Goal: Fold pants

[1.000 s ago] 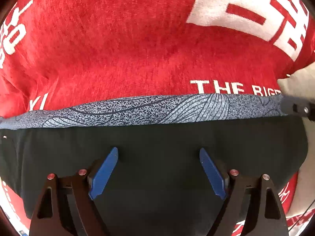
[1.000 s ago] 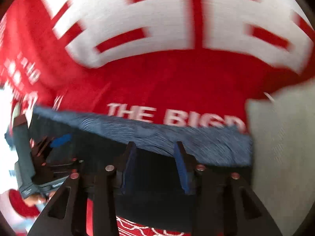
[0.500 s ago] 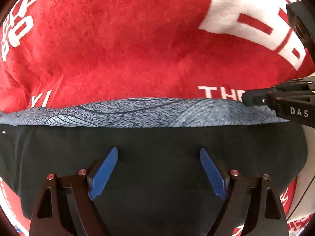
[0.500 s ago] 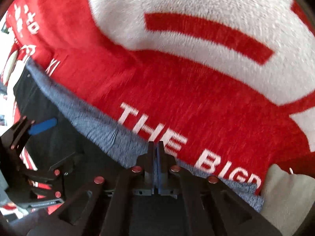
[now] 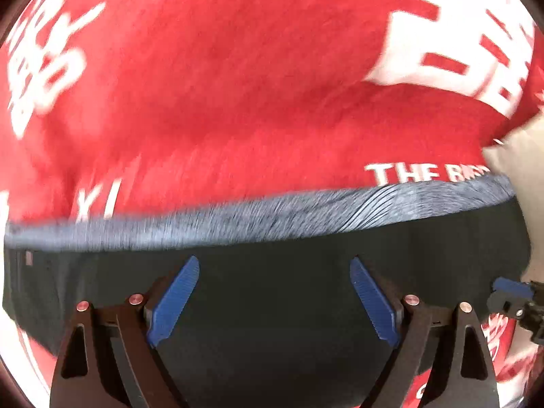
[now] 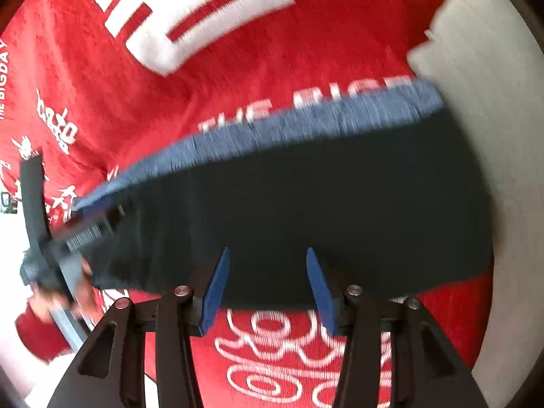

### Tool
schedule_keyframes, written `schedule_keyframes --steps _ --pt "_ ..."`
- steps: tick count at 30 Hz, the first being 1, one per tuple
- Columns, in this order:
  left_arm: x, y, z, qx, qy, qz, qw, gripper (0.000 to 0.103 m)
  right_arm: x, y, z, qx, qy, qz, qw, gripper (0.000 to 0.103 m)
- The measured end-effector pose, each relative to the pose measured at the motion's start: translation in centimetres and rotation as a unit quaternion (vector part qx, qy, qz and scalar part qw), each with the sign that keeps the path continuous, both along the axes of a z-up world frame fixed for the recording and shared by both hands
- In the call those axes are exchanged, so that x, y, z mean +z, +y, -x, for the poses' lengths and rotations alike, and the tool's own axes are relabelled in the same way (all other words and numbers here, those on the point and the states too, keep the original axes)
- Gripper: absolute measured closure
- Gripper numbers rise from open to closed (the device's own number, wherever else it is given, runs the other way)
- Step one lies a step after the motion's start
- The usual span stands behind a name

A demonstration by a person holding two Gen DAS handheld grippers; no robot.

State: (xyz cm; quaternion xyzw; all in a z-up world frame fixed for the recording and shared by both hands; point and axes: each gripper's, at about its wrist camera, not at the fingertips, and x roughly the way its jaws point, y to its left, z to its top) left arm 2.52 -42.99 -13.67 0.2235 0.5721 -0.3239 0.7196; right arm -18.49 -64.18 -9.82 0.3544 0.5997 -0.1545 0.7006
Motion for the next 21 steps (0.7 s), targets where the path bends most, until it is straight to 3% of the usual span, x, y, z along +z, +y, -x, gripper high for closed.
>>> schedule_keyframes --steps 2,4,7,9,11,13,16,18,21 --pt "0.4 -1.1 -0.2 -0.065 0.005 0.014 0.9978 0.012 0.2 0.1 0.6 0.007 -0.002 0.002 1.0 0.052" --pt "0.6 -2.5 -0.3 -0.139 0.005 0.022 0.99 0.012 0.5 0.1 0.6 0.019 -0.01 -0.005 1.0 0.051" --pt "0.1 -4.4 -0.3 -0.234 0.01 0.008 0.9722 0.012 0.7 0.1 0.7 0.032 -0.016 -0.012 0.999 0.051" --pt "-1.0 -5.6 -1.0 -0.27 0.014 -0.012 0.9627 0.012 0.7 0.1 0.5 0.043 -0.021 -0.01 0.999 0.051" --pt "-1.9 -5.5 -1.0 -0.278 0.029 -0.025 0.9597 0.012 0.8 0.1 0.3 0.05 -0.025 -0.004 0.998 0.051" --pt "-2.8 -5.6 -1.0 -0.287 0.053 -0.032 0.9561 0.025 0.7 -0.3 -1.1 0.053 -0.026 0.004 0.998 0.051" --pt "-3.0 -5.5 -0.8 -0.302 0.087 -0.019 0.9491 0.058 0.5 -0.5 -2.4 0.045 -0.029 0.006 0.999 0.051" --pt "-2.5 -5.7 -0.5 -0.311 0.076 -0.017 0.9471 0.088 0.6 -0.7 -2.7 0.043 -0.031 0.001 0.999 0.052" --pt "-1.6 -5.2 -0.8 -0.316 0.069 -0.012 0.946 0.09 1.2 -0.9 -3.1 0.04 -0.034 0.002 0.999 0.053"
